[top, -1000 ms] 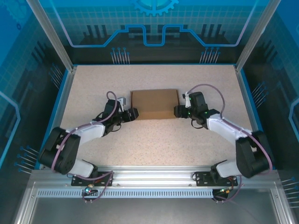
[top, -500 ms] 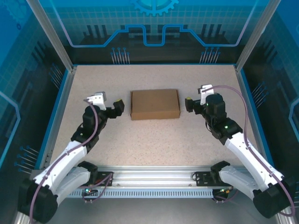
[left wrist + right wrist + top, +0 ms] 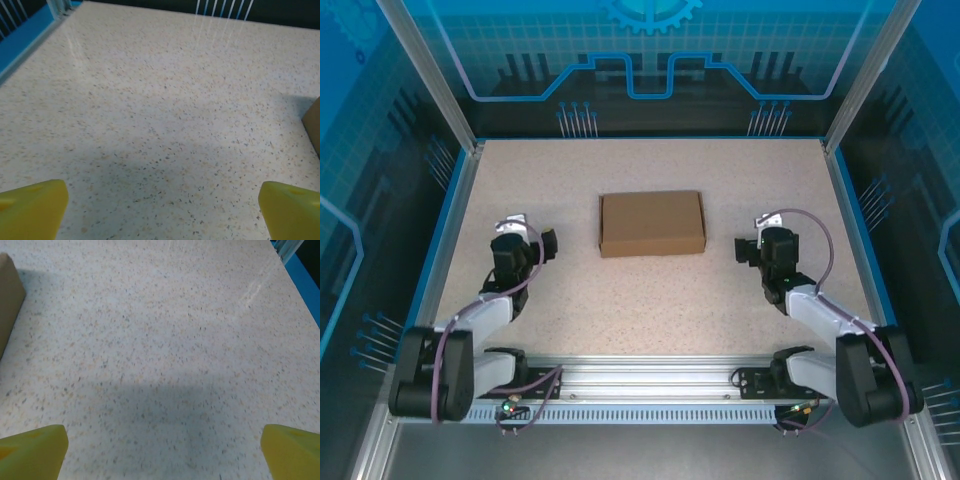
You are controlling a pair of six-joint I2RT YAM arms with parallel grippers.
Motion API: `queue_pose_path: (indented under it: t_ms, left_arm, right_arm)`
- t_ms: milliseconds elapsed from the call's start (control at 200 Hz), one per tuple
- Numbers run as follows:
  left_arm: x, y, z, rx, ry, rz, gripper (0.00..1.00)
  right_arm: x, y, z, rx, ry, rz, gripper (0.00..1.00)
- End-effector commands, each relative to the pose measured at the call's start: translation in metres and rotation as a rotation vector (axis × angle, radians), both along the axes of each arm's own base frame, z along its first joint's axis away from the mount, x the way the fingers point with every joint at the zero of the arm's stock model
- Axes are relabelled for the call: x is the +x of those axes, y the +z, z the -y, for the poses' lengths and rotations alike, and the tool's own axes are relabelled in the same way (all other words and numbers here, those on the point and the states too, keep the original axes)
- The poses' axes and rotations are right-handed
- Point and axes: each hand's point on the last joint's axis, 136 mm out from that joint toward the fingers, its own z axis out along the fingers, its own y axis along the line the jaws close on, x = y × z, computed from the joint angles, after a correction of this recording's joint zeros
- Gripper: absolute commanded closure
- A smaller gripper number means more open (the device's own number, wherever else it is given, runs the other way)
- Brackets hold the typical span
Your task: Fold the paper box
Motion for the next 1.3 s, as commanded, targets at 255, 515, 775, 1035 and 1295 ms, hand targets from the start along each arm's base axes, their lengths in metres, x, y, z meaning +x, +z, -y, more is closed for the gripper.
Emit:
queue_pose_path:
  t_ms: [255, 515, 775, 1035, 1295]
  left_arm:
    - [0.046, -0.001, 0.027, -0.047, -0.200, 0.119, 0.01]
    - [0.050, -0.007, 0.032, -0.046, -0.232, 0.098, 0.01]
    - [0.050, -0.007, 0.032, -0.042, -0.232, 0.101, 0.01]
    - [0.050, -0.007, 0.033, -0.038, -0.231, 0.099, 0.01]
    - [0.051, -0.007, 0.033, -0.038, -0.231, 0.098, 0.01]
  right_arm:
    - [0.031, 0.023, -0.008, 0.097, 0.114, 0.219, 0.00]
    - [0.055, -0.007, -0.015, 0.129, 0.156, 0.180, 0.00]
    - [0.056, -0.009, -0.018, 0.127, 0.163, 0.145, 0.00]
    - [0.056, -0.010, -0.022, 0.113, 0.177, 0.140, 0.00]
    - [0.056, -0.010, -0.021, 0.113, 0.177, 0.140, 0.00]
